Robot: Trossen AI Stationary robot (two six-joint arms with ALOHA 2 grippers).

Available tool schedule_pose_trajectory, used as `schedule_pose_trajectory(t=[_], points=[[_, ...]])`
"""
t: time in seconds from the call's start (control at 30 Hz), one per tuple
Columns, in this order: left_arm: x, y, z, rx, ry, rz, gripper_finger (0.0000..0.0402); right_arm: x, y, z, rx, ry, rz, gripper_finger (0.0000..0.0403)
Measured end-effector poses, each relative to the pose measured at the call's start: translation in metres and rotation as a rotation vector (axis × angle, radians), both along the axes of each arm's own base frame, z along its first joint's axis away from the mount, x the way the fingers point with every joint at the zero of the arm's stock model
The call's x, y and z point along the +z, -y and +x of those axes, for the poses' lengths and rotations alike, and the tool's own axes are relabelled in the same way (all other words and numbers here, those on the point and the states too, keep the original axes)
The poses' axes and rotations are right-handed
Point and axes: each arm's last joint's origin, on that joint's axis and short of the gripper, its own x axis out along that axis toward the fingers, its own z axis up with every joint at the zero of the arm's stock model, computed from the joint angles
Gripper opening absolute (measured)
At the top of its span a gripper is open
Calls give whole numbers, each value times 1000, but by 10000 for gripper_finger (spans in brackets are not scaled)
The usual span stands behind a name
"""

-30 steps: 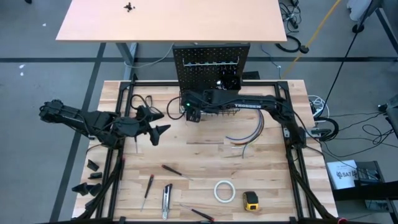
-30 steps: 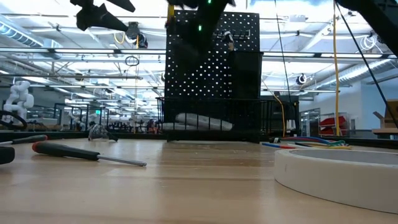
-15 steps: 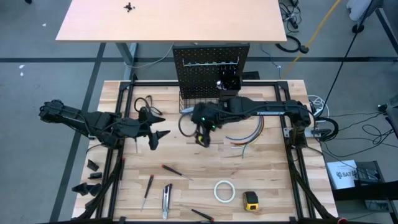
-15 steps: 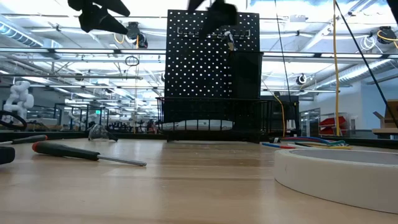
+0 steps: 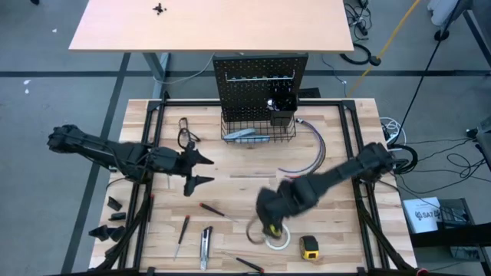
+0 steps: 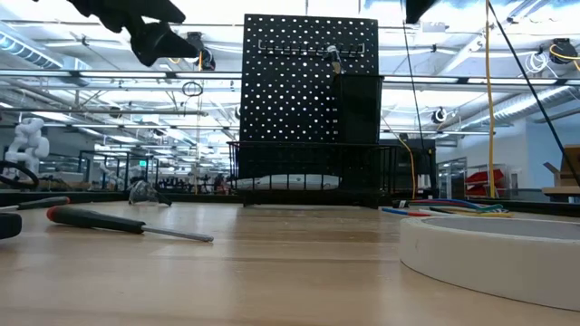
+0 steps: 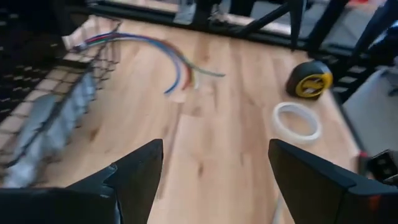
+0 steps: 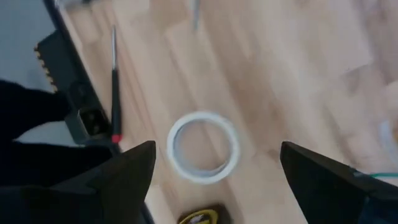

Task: Hang tools onto peg board
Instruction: Hang the measuring tape on the wire basket on the peg board

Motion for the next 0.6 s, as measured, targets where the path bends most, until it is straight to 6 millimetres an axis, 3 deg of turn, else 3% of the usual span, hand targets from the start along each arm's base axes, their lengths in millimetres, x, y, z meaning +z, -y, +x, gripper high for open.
schedule_pose_trajectory(t=[0.17,0.37,0.6], points=[[-1,1,4,-54,29,-45,292,-34,-35,-14,-78,-15,40,339],[2,4,6,-124,60,-119,292,-74,-56,-27,-195,-44,107,339],[2,7,6,-142,45,-175,292,-82,-61,-42,-441,-138,104,339]])
